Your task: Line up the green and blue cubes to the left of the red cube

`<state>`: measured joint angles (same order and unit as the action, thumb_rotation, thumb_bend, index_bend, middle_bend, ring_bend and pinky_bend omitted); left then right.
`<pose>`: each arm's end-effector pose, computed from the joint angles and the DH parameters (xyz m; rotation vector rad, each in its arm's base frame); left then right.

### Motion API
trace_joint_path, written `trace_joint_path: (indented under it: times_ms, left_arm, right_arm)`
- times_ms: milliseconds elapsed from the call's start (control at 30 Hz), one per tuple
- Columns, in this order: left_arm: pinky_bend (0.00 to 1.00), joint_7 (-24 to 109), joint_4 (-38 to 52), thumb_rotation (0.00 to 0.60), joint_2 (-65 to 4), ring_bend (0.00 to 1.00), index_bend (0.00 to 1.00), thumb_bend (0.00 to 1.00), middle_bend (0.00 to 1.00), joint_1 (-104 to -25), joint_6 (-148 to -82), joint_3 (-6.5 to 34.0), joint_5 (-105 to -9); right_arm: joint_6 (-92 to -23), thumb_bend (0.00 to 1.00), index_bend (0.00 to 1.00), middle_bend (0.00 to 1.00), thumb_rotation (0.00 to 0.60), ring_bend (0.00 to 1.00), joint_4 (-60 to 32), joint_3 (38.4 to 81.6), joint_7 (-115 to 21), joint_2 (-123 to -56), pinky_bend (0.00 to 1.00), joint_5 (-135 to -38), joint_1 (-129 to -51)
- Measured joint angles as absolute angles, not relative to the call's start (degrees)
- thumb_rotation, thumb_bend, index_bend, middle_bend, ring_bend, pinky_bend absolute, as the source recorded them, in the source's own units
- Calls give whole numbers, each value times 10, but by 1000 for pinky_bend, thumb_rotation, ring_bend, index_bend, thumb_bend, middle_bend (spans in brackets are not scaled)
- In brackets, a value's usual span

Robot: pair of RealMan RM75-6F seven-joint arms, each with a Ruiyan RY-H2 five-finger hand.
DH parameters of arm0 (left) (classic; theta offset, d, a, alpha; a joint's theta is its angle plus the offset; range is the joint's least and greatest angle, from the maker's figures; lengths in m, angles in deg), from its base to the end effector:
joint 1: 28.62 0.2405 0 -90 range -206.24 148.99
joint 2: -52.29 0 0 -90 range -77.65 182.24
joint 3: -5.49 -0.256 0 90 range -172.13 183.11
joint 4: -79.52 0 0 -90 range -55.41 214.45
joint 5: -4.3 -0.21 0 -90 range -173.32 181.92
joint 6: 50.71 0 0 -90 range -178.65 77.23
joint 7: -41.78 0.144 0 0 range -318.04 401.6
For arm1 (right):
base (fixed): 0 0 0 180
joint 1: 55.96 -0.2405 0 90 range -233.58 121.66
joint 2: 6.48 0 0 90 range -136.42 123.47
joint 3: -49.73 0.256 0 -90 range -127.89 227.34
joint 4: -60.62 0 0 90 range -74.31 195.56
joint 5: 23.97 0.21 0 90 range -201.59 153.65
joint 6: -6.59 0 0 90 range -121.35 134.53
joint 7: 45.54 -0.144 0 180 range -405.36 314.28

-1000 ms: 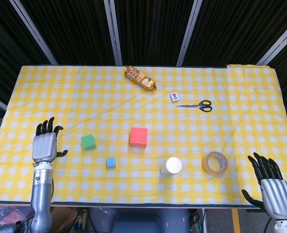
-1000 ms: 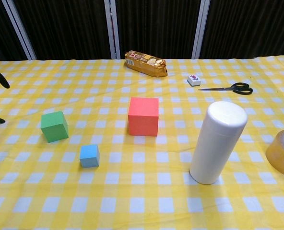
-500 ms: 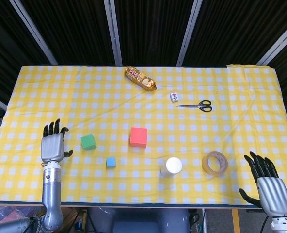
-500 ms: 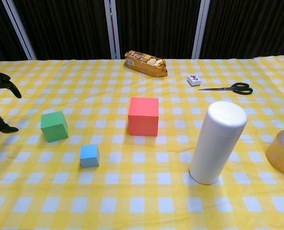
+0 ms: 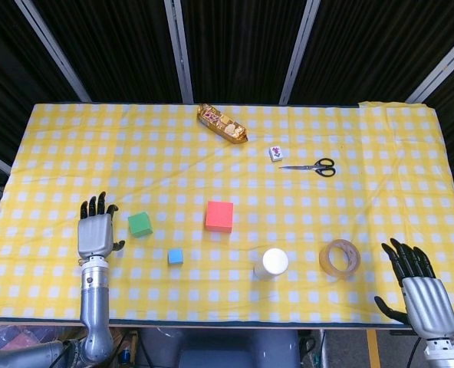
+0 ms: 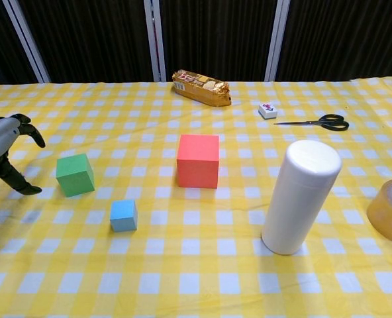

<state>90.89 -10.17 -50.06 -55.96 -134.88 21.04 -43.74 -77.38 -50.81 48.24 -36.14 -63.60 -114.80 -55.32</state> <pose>-0.1960 0.2845 -0.0180 -1.3044 -1.0038 -0.6076 -0.2612 -0.1348 0.1554 1.4477 -1.0309 0.8655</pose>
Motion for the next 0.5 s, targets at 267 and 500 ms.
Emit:
trace_joint_path:
  times_ms: [267,500]
  left_arm:
    - [0,927,-74,600,-536,0,271,145,0,-579,-1349,211,-435]
    - [0,932,-48,600,-564,0,264,144,0,-588,-1353,203,-448]
  right_arm:
    - [-772,282,33,0,600,0,-509,483,-365,-634,0,-1147,-556]
    - [-767,282,34,0,600,0,-509,481,-374,-631,0,-1147,-559]
